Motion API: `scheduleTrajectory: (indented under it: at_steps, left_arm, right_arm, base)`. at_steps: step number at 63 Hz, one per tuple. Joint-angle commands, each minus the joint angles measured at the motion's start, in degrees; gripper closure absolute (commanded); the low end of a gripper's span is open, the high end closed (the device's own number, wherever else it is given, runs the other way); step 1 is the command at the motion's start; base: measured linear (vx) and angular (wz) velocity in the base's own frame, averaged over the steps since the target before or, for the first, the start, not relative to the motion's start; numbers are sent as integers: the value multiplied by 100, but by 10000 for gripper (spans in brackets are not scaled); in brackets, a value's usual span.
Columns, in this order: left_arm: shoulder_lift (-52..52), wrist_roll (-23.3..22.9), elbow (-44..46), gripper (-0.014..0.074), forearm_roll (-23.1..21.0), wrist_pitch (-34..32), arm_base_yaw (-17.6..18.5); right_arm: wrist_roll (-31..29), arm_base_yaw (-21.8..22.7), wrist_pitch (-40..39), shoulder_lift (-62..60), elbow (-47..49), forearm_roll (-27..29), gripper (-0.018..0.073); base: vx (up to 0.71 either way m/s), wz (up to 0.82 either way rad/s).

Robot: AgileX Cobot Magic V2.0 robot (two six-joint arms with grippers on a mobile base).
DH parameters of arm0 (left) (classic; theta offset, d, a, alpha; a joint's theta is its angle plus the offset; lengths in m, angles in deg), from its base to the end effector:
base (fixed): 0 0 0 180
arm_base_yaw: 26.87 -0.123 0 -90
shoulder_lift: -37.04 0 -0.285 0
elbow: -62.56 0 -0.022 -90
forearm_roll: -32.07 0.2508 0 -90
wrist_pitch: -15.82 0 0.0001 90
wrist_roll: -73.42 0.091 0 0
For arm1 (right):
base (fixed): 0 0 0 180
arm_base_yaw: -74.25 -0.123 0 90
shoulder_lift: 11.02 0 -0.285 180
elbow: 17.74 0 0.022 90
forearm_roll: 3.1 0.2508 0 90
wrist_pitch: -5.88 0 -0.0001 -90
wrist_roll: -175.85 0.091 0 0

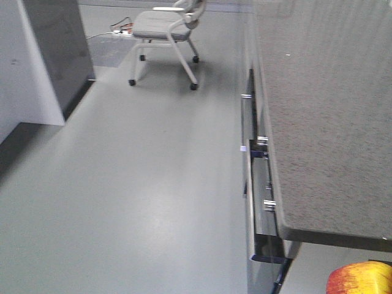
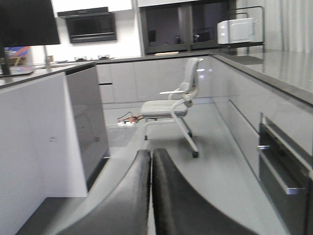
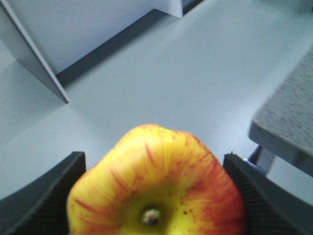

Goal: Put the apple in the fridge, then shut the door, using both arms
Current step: 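Drive the base around the counter toward the open refrigerator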

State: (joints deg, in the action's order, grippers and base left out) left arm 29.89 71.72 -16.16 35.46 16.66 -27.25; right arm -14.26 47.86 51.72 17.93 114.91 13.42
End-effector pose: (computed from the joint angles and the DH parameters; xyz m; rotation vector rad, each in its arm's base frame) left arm 0.0566 0.0005 0.2036 0.0166 1.5133 0.0296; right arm 0.0504 0.0457 0.2959 -0.5809 2.0591 0.5059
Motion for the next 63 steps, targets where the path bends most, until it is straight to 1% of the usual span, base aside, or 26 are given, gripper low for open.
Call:
scheduleTrajectory:
  at_steps: [1,21,63]
  left_arm:
    - [89,-13,-120,603,-54,-391,40]
    - [89,-13,-120,603,-54,-391,40]
    - [89,-13,-120,603,-54,-391,40]
  right_arm:
    - [-7,-9,-404,37,161,91,183]
    - [-7,-9,-404,37,161,91,183]
    - [-7,-9,-404,37,161,91,183]
  base:
    - [0,40]
    - [-1,44]
    - [-2,52]
